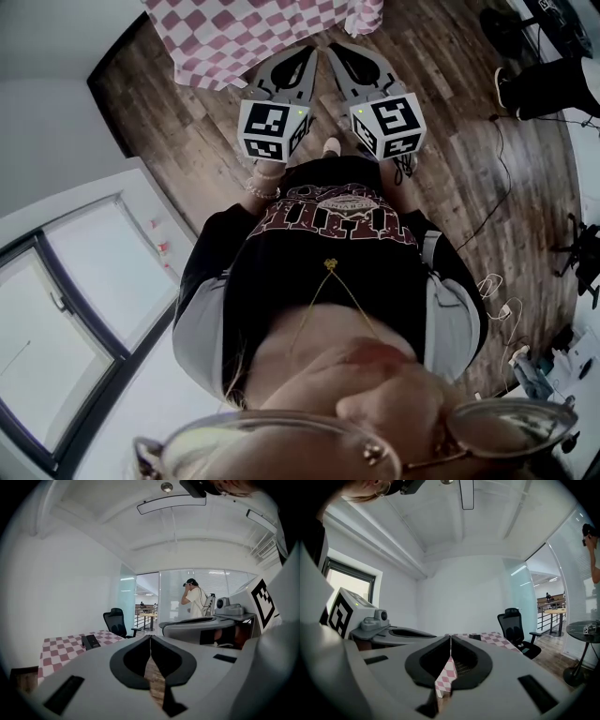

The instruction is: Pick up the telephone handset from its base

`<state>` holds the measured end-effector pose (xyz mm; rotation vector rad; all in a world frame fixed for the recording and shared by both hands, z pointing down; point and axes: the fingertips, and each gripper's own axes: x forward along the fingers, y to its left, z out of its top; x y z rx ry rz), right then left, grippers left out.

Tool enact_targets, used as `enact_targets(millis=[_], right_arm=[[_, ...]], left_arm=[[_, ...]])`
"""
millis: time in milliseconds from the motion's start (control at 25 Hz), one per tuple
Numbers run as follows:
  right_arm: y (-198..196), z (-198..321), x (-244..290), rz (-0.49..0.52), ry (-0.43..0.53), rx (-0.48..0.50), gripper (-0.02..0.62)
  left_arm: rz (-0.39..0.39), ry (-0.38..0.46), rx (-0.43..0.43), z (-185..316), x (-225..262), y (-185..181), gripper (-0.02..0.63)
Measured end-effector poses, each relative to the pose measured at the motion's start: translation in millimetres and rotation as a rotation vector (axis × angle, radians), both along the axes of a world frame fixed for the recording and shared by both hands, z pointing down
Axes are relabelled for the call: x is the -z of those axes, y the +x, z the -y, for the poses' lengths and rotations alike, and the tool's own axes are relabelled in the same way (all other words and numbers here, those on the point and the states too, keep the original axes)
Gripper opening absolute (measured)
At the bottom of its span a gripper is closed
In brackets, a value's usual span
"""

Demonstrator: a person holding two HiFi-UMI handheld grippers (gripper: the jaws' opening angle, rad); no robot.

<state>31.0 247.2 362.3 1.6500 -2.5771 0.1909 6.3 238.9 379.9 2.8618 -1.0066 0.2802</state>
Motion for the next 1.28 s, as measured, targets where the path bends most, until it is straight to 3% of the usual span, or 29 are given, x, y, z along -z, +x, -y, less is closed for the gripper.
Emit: enact_targets(millis=[240, 600, 1280], right_arm=[[5.9, 12.1, -5.7, -0.003, -0.006, 0.061, 0.02], [2.2, 36.5, -6.4, 0.003, -0.004, 0.093, 0.02], [-10.6, 130.2, -13.7, -0.014, -0.029, 0.043, 0.02]], left_arm=[[0.011, -0.017, 0.037, 7.7, -10.0, 10.0, 0.011], [0.015, -0.015, 0.104, 31.8, -11.2, -3.0, 0.011], [-0.001, -0.025, 0.05, 126.1, -15.1, -15.9, 0.011]])
